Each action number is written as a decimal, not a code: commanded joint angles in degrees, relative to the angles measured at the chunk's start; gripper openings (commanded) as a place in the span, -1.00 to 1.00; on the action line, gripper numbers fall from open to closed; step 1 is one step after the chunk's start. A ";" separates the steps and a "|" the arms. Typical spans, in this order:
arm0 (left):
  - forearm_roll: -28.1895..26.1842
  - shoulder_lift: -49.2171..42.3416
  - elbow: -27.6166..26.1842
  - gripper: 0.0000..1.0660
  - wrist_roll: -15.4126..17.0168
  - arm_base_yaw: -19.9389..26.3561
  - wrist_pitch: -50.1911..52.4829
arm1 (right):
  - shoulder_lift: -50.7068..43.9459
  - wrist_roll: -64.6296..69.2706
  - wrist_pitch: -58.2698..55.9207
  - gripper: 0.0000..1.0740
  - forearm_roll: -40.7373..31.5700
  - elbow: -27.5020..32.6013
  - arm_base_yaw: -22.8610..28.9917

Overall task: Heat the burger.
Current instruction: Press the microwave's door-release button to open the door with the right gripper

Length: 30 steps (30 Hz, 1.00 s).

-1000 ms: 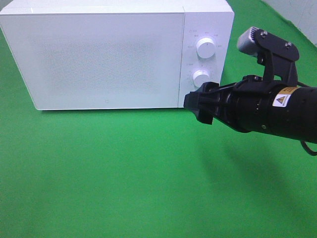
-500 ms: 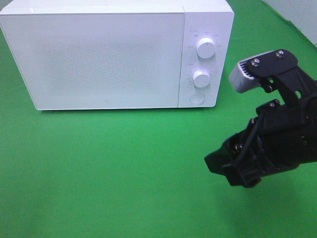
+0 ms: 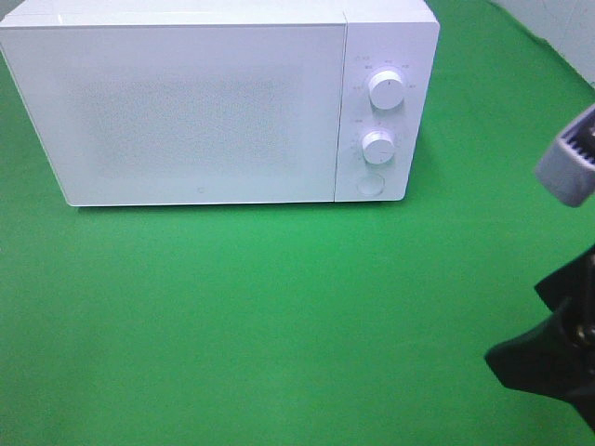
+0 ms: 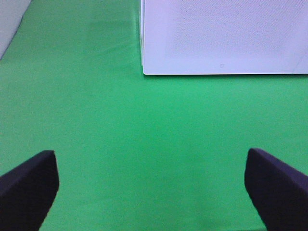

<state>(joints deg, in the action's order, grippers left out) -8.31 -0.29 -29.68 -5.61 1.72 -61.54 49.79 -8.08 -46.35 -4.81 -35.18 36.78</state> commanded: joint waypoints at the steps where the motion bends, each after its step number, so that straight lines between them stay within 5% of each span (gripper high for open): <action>1: -0.11 -0.97 0.11 0.83 0.06 0.17 0.23 | -9.40 -0.80 -3.72 0.32 1.38 -0.23 0.06; 9: -0.11 -0.97 0.11 0.83 0.06 0.17 0.23 | -22.17 2.75 -5.44 0.32 3.44 2.29 -2.46; 20: -0.11 -0.97 0.11 0.83 0.06 0.17 0.23 | -41.54 3.04 -8.65 0.32 3.67 6.76 -21.26; 30: -0.11 -0.97 0.11 0.83 0.06 0.17 0.23 | -51.74 5.67 -8.54 0.32 4.81 6.99 -28.76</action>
<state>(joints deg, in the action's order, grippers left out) -8.31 -0.29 -29.68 -5.61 1.72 -61.54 -0.17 -3.04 -55.58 0.00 -28.36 8.48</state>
